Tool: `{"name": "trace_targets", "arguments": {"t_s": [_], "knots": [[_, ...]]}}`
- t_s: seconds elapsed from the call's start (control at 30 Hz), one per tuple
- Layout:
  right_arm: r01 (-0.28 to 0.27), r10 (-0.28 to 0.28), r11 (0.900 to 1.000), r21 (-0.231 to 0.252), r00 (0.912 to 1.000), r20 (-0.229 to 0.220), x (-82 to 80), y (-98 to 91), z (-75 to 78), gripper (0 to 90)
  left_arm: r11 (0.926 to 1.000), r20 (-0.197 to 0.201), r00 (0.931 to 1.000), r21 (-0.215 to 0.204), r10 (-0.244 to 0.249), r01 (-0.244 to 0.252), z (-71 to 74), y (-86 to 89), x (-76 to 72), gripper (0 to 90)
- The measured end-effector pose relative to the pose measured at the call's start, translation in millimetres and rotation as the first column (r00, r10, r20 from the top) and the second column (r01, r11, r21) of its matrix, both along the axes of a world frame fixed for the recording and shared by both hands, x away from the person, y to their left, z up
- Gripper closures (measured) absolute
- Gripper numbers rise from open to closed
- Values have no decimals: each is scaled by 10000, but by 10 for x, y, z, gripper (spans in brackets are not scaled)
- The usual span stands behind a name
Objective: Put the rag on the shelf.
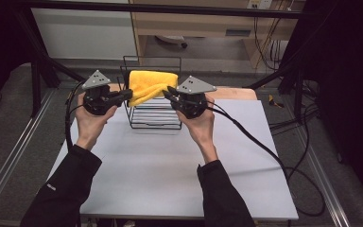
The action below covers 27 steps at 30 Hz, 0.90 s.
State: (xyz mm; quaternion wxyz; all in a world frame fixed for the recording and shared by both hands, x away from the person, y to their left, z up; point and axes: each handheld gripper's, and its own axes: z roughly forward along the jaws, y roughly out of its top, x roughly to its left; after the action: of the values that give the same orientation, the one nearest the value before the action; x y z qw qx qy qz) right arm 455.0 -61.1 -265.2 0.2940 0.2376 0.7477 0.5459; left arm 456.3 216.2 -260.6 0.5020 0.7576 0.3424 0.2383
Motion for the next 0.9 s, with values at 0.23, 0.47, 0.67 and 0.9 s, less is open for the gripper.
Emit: {"name": "trace_targets", "arguments": {"t_s": [0.23, 0.47, 0.67, 0.9], "knots": [[-292, 302, 9993, 223, 9986, -431, -51, -21, 29, 665, 9998, 83, 9999, 179, 95, -97, -53, -26, 26, 888], [-16, 56, 9993, 361, 9939, -1103, 46, -25, 33, 770, 9993, 16, 9999, 347, 147, -147, -116, -76, 68, 889], [544, -573, 9982, -233, 9868, -1511, 169, 52, -132, 880, 9993, -44, 9998, 329, 201, -199, -177, -86, 117, 884], [802, -821, 9966, -182, 9845, -1547, 246, 22, -238, 846, 9994, -234, 9992, 140, 333, -330, -237, -95, 187, 861]]}}
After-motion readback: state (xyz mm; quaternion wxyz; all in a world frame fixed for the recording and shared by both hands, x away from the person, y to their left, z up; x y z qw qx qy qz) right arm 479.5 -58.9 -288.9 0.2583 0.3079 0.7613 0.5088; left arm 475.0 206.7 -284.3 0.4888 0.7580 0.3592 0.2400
